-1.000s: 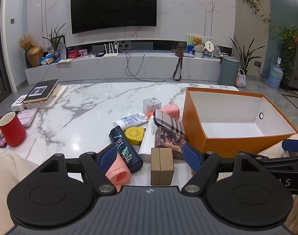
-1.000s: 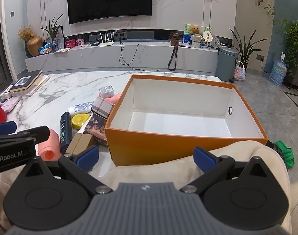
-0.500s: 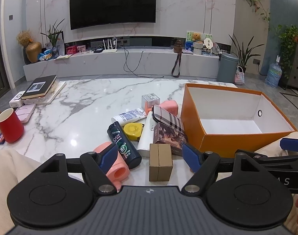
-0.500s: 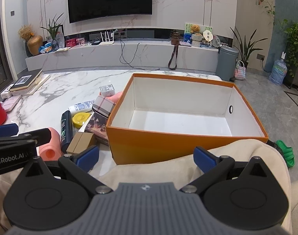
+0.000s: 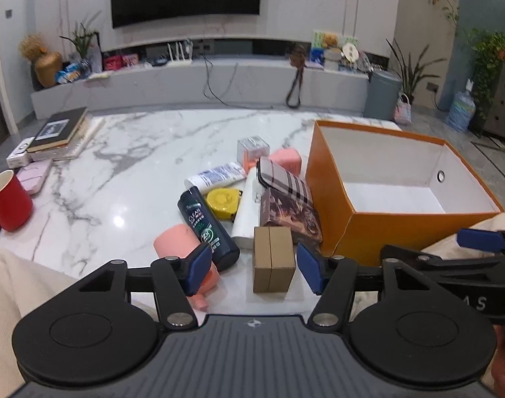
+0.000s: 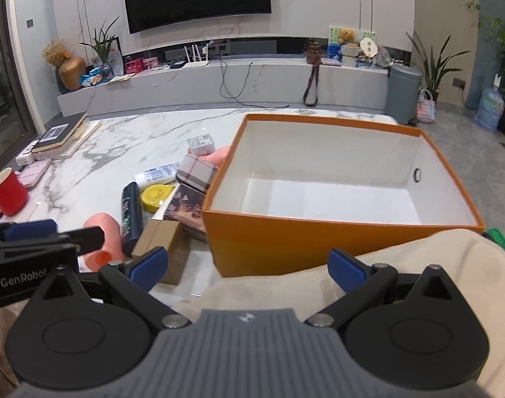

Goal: Organize rigid objects
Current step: 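Grasp the kraft cardboard box with the right tool while the left tool grasps the pink cup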

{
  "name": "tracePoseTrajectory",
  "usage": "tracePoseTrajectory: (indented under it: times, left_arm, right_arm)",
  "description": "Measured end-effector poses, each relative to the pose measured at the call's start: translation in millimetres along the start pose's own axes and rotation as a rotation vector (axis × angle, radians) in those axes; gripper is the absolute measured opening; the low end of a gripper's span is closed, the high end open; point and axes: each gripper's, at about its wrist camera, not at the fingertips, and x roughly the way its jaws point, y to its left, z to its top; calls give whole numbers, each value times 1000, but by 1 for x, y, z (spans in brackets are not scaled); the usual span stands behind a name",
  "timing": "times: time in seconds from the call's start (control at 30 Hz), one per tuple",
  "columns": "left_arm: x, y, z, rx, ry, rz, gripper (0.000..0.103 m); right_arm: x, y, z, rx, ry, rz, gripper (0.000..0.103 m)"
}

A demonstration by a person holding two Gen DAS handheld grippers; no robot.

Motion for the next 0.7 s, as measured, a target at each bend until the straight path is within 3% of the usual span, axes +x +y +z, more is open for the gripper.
tracePoseTrajectory:
  times: [0.1, 0.17, 0.33, 0.5, 0.7]
  left_arm:
    - [5, 9, 7, 33, 54, -48, 64]
    - [11, 15, 11, 62, 100, -82, 58]
    - [31, 33, 23, 115, 225, -117, 52]
    - [64, 66, 41, -2, 379, -99, 53]
    - [110, 93, 50, -181, 519, -66, 68]
  right_arm:
    - [7, 3, 6, 0, 17, 36, 98]
    - [15, 7, 10, -2, 37, 70, 86]
    - [42, 20, 16, 9, 136, 175, 74]
    - [74, 36, 21, 63, 230, 248, 68]
    - [107, 59, 29, 51, 262, 259, 68]
